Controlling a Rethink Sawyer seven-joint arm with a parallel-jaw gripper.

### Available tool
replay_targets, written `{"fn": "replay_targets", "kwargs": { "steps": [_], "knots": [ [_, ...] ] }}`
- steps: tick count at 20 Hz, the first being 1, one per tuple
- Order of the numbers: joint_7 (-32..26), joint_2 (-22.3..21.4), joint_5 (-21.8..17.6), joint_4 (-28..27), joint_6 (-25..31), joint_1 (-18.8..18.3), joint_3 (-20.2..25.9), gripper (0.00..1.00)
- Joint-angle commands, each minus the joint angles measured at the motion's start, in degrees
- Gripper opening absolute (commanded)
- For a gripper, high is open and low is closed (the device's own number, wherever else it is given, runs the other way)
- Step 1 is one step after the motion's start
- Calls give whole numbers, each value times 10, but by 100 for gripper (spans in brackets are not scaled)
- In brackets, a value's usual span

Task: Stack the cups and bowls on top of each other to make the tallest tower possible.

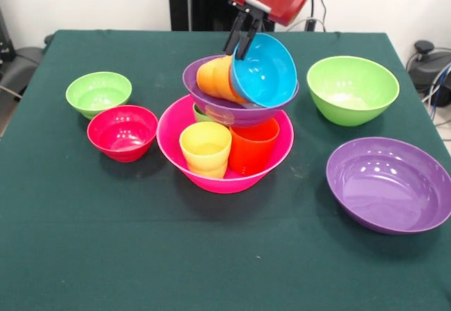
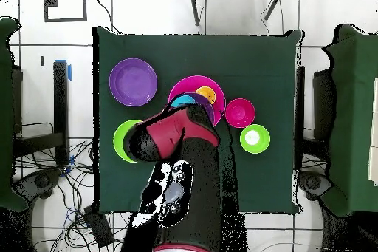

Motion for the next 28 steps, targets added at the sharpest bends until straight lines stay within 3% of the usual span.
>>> {"fn": "replay_targets", "kwargs": {
  "steps": [1,3,10,20,28],
  "knots": [
    [53,46,-76,-43,-59,51,-38,0],
    [73,60,-86,-54,-75,66,-62,0],
    [51,72,-70,-65,-98,65,-77,0],
    [88,121,-81,-111,-145,128,-182,0],
    [61,135,-48,-113,-176,123,-195,0]
  ]
}}
